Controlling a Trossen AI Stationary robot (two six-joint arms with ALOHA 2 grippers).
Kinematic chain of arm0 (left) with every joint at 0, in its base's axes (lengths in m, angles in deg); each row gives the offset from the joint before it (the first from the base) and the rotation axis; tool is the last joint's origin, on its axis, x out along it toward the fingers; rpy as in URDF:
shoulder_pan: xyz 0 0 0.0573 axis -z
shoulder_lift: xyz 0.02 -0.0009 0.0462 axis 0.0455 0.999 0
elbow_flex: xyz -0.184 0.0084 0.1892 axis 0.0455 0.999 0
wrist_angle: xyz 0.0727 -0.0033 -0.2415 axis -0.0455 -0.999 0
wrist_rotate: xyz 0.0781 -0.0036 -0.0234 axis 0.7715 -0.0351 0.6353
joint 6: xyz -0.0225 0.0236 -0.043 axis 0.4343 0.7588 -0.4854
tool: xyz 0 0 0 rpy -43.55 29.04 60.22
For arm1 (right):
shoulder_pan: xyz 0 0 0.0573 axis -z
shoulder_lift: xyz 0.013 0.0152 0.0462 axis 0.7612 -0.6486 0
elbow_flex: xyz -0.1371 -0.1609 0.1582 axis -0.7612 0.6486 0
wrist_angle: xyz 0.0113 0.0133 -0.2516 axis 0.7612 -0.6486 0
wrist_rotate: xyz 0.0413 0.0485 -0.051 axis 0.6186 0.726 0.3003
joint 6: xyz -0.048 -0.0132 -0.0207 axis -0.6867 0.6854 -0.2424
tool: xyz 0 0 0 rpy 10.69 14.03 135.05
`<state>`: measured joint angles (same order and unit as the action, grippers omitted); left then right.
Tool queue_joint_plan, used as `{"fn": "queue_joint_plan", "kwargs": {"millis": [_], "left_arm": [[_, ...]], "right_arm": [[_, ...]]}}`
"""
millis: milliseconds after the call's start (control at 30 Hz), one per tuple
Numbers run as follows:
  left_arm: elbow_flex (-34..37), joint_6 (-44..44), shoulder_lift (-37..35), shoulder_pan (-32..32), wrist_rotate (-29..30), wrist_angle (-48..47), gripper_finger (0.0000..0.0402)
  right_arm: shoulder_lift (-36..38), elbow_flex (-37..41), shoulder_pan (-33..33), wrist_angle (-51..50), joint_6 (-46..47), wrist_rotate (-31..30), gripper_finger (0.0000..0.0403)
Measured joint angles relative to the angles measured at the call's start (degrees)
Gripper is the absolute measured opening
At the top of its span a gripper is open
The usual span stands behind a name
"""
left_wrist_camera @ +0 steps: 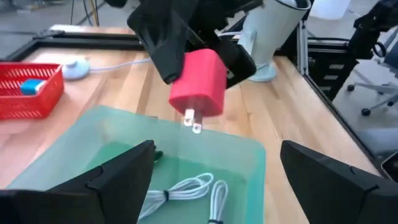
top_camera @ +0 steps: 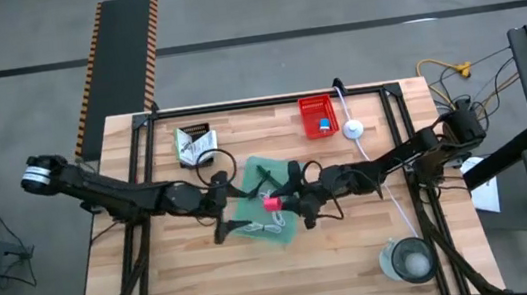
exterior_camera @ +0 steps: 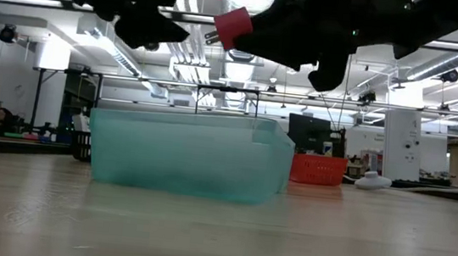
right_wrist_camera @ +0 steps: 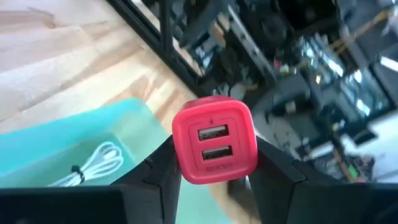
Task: Pick and place items into bin
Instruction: Put the pink charger adapter into the red basket
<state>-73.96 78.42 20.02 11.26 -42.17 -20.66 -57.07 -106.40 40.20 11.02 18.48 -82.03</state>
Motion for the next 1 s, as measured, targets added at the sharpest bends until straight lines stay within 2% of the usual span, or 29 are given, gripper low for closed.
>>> {"fn": "queue_joint_plan", "kwargs": {"millis": [233,367,433,567,800,1000], "left_arm": [[6.4,9.3,-8.1,0.0,3.5,0.8,0.0331],[13.7,16.4,-11.0,-0.4,4.7,13.2,0.0331],[17.4,18.0,-11.6,-1.0,4.7,19.7,0.0331],[22.2,19.5,-11.5,-2.0,5.0,26.5,0.0331],[23.6,28.7,-11.1,-4.4,5.7,27.2,0.0331],[24.0,30.0,-11.4,-7.3,12.7,26.9,0.0331]], "right_arm": [[5.0,1.9,0.0,-3.7,5.3,-3.9,0.0136],[8.7,3.0,0.4,-5.5,7.7,-5.6,0.0136],[10.8,3.2,1.2,-8.3,10.4,-4.6,0.0136],[14.5,3.2,3.9,-16.1,15.9,-2.0,0.0136],[17.6,3.0,11.4,-18.0,22.6,-2.3,0.0136],[17.8,2.3,19.4,-18.4,30.3,-2.4,0.0136]]}}
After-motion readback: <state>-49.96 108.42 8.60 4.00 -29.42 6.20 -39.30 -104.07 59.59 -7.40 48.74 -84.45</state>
